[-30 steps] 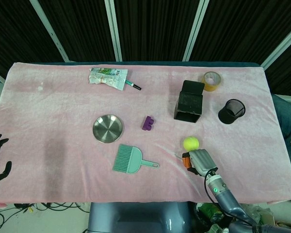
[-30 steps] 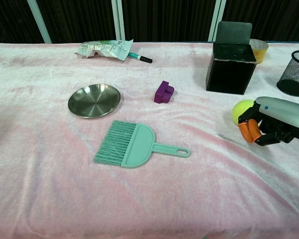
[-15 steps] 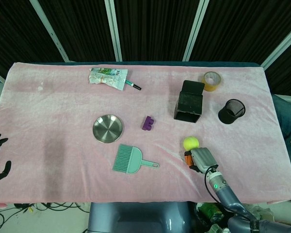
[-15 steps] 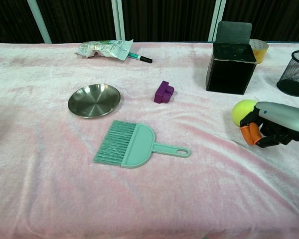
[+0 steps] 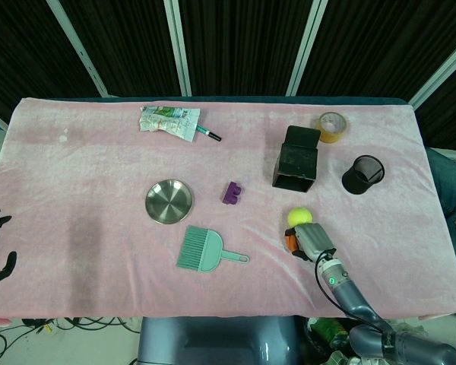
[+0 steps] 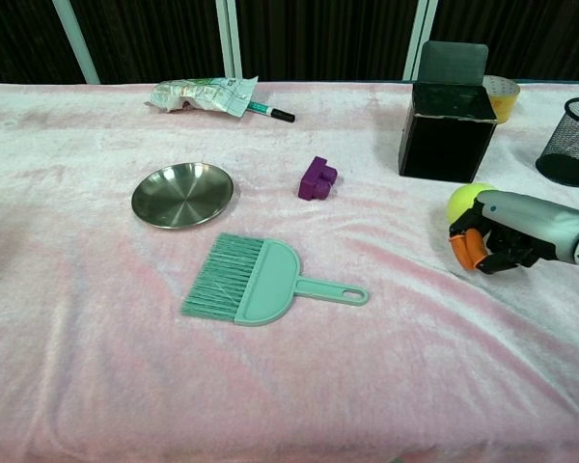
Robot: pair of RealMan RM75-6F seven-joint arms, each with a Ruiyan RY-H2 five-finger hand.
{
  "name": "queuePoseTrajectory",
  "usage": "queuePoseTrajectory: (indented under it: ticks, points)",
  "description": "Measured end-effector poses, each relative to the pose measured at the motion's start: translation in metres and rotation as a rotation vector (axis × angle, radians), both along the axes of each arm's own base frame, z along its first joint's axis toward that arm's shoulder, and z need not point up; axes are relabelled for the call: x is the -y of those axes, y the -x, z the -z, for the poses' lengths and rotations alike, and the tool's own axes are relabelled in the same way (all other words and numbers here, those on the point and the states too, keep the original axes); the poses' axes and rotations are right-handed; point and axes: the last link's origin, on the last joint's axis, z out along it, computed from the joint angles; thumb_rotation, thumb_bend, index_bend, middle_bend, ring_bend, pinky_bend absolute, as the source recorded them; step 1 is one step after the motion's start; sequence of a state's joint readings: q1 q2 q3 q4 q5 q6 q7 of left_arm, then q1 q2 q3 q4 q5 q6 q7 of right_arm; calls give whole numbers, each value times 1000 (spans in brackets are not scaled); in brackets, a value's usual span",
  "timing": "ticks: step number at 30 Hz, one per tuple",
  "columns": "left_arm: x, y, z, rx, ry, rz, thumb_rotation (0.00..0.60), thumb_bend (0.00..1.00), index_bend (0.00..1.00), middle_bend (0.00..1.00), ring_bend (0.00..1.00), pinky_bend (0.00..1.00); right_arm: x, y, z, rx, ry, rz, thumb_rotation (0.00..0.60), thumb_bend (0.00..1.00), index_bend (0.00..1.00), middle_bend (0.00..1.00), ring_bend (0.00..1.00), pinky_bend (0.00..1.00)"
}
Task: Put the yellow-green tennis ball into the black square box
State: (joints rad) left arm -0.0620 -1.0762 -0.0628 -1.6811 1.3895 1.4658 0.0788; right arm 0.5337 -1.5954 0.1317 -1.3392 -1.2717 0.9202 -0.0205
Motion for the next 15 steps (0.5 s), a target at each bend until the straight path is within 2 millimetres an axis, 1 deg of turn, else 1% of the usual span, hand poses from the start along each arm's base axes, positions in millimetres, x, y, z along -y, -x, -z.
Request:
queuePoseTrajectory:
  ticks: [7, 15]
  points:
    - [-1, 1, -1, 1, -4, -3, 600, 428, 168, 85, 33, 0, 22, -8, 4, -14, 33, -26, 600, 947, 968, 923, 1000, 1000]
    - [-1, 1, -1, -2, -5, -4, 600, 428, 168, 85, 33, 0, 37, -13, 6, -24, 41, -46, 600, 946, 969, 923, 1000, 1000]
